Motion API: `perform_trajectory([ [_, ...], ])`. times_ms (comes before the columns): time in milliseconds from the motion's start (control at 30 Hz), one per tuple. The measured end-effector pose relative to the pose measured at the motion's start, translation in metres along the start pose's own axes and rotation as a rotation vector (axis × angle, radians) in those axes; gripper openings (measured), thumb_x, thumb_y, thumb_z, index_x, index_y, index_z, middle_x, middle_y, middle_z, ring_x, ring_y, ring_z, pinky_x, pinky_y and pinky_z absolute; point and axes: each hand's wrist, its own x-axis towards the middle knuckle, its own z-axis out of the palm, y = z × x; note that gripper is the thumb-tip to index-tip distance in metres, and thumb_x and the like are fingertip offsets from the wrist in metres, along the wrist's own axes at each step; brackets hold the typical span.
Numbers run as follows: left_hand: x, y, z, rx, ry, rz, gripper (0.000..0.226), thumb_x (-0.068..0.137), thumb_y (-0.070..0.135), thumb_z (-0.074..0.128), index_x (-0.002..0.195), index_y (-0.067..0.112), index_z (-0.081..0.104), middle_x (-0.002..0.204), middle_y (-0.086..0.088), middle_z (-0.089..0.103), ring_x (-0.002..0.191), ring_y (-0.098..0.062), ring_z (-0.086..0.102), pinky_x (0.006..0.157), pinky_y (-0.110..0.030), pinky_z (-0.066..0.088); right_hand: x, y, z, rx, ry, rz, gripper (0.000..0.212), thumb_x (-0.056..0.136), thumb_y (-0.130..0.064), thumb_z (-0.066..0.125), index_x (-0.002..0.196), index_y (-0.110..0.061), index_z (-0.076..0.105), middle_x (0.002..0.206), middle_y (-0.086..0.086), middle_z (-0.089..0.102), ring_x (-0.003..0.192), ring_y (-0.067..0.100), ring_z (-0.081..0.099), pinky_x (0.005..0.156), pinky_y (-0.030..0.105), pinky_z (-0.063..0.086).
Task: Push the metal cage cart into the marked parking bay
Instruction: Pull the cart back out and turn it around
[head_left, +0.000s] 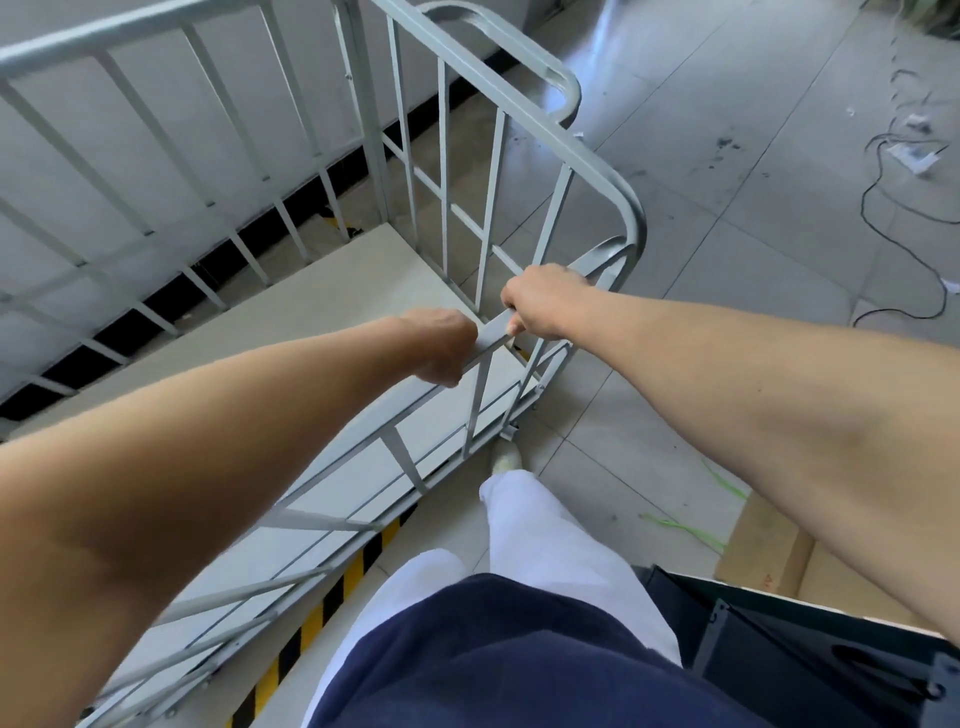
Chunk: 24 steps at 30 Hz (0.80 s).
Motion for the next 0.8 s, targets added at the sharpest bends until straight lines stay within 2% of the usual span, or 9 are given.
perform_trajectory([
  [133,-0.001,0.002,-0.001,0.003,-0.006,0.010,0.023,0.086,0.016,0.062,0.104,0.003,0.064,0.067,-0.005,0.046,0.074,-0.027,0.051,0.061,-0.029,0.039,0.000,-0.005,-0.003,0.079,-0.010,0.059,0.030,0.089,-0.027,0.067,0.114,-0.011,0.064,0.123,0.015,0.059,0.118,0.038,0.054,0.087,0.038,0.045],
  [200,0.000,0.002,-0.002,0.019,0.003,-0.002,0.024,0.086,0.017,0.063,0.106,0.003,0.065,0.075,-0.007,0.052,0.074,-0.028,0.051,0.060,-0.029,0.039,0.000,-0.005,-0.003,0.106,0.004,0.069,0.029,0.089,-0.027,0.067,0.112,-0.010,0.064,0.122,0.016,0.059,0.118,0.038,0.054,0.089,0.039,0.045],
  [267,0.001,0.002,-0.001,0.004,-0.011,-0.004,0.025,0.085,0.018,0.064,0.105,0.002,0.066,0.083,-0.009,0.055,0.075,-0.028,0.053,0.062,-0.029,0.041,-0.002,-0.005,0.001,0.118,0.005,0.068,0.028,0.089,-0.028,0.066,0.110,-0.009,0.064,0.121,0.017,0.060,0.116,0.038,0.055,0.087,0.037,0.045],
  [400,0.001,0.001,0.000,0.005,-0.027,-0.006,0.025,0.083,0.019,0.065,0.103,0.003,0.066,0.084,-0.009,0.057,0.074,-0.029,0.055,0.061,-0.029,0.042,-0.002,-0.003,0.006,0.112,0.019,0.077,0.025,0.089,-0.028,0.066,0.108,-0.012,0.066,0.117,0.015,0.062,0.115,0.038,0.055,0.076,0.034,0.038],
  [567,0.007,-0.006,0.003,0.006,-0.054,-0.004,0.023,0.082,0.020,0.064,0.095,0.002,0.068,0.088,-0.014,0.070,0.079,-0.033,0.068,0.054,-0.027,0.043,0.001,-0.001,0.007,0.105,0.039,0.060,0.023,0.090,-0.030,0.066,0.104,-0.012,0.067,0.116,0.015,0.063,0.114,0.038,0.056,0.075,0.034,0.038],
  [800,0.012,-0.008,0.001,0.016,-0.063,0.008,0.021,0.082,0.019,0.064,0.095,0.003,0.067,0.088,-0.014,0.069,0.079,-0.033,0.068,0.058,-0.028,0.045,0.004,0.002,0.002,0.077,0.021,0.039,0.027,0.090,-0.032,0.065,0.108,-0.012,0.066,0.117,0.015,0.062,0.116,0.037,0.054,0.079,0.037,0.042],
])
